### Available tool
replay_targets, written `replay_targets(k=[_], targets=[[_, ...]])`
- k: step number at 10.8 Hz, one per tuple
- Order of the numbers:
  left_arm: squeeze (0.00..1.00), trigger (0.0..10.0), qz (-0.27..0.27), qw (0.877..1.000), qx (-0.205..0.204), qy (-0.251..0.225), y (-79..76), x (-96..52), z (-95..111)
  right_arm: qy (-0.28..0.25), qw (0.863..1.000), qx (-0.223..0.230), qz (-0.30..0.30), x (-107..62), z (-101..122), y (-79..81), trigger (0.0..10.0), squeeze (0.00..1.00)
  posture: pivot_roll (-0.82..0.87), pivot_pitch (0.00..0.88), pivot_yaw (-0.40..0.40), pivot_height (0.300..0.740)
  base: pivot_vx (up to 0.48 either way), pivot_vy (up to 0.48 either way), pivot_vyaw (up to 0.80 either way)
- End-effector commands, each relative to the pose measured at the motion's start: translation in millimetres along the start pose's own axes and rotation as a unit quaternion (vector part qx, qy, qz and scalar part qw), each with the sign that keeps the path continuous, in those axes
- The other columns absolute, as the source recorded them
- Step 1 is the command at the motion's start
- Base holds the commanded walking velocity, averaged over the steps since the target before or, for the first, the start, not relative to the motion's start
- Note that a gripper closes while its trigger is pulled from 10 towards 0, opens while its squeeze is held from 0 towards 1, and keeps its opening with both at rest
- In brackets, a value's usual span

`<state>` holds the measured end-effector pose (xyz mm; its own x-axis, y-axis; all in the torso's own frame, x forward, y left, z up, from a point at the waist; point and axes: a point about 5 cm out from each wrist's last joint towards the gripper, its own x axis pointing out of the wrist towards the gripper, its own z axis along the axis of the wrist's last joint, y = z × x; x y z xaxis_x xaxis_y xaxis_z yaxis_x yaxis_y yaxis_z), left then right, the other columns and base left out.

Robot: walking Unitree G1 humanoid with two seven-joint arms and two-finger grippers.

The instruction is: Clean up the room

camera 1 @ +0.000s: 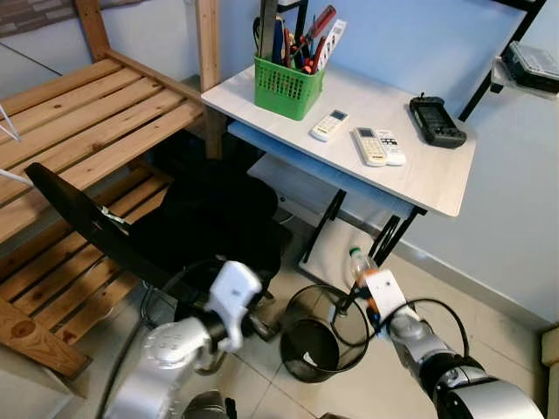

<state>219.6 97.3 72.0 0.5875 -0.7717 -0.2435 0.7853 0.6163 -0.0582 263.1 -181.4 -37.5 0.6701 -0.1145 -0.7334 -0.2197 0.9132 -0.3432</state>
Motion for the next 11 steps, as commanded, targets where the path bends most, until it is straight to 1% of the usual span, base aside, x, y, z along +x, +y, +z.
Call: replay_targets(k=[1, 2, 3, 4, 5, 6, 8, 11], targets=[[0.0, 10.0, -0.017, 1.0, 0.008, 0.005, -2.5, 6.0, 1, 0.018, 1.0, 0.008, -0.001, -0.4, -8, -2.6, 10.0, 0.0, 0.22, 0.093, -0.105, 0.731, 0.0, 0.0, 0.0], [0.0, 10.0, -0.022, 1.0, 0.008, 0.01, -2.2, 7.3, 1, 0.02, 1.0, 0.009, 0.004, -0.4, -9, -1.8, 10.0, 0.0, 0.22, 0.091, -0.105, 0.731, 0.0, 0.0, 0.0], [0.0, 10.0, -0.03, 0.999, 0.0, 0.011, -3.0, 7.7, 2, 0.023, 0.999, 0.026, 0.018, -0.5, -9, 1.2, 10.0, 0.0, 0.22, 0.09, -0.104, 0.731, 0.0, 0.0, 0.0], [0.0, 10.0, -0.071, 0.997, -0.011, 0.032, -9.3, 7.0, -2, 0.026, 0.998, 0.023, 0.053, -1.1, -9, 11.6, 10.0, 0.0, 0.22, 0.084, -0.106, 0.731, 0.0, 0.0, 0.0], [0.0, 10.0, -0.085, 0.995, -0.025, 0.048, -10.8, 6.5, -7, 0.034, 0.996, 0.02, 0.075, -1.9, -10, 18.4, 10.0, 0.0, 0.22, 0.083, -0.108, 0.731, 0.0, 0.0, 0.0], [0.0, 10.0, -0.091, 0.993, -0.03, 0.062, -10.7, 6.2, -10, 0.036, 0.996, 0.011, 0.082, -2.1, -11, 20.4, 10.0, 0.0, 0.22, 0.077, -0.113, 0.731, 0.0, 0.0, 0.0], [0.0, 10.0, -0.08, 0.994, -0.02, 0.068, -8.5, 7.1, -11, 0.039, 0.995, 0.002, 0.089, -2.5, -12, 22.6, 10.0, 0.0, 0.23, 0.073, -0.118, 0.731, 0.0, 0.0, 0.0], [0.0, 10.0, -0.059, 0.996, -0.009, 0.063, -7.7, 7.5, -10, 0.029, 0.995, 0.006, 0.095, -2.6, -9, 26.2, 10.0, 0.0, 0.23, 0.07, -0.122, 0.731, 0.0, 0.0, 0.0]])
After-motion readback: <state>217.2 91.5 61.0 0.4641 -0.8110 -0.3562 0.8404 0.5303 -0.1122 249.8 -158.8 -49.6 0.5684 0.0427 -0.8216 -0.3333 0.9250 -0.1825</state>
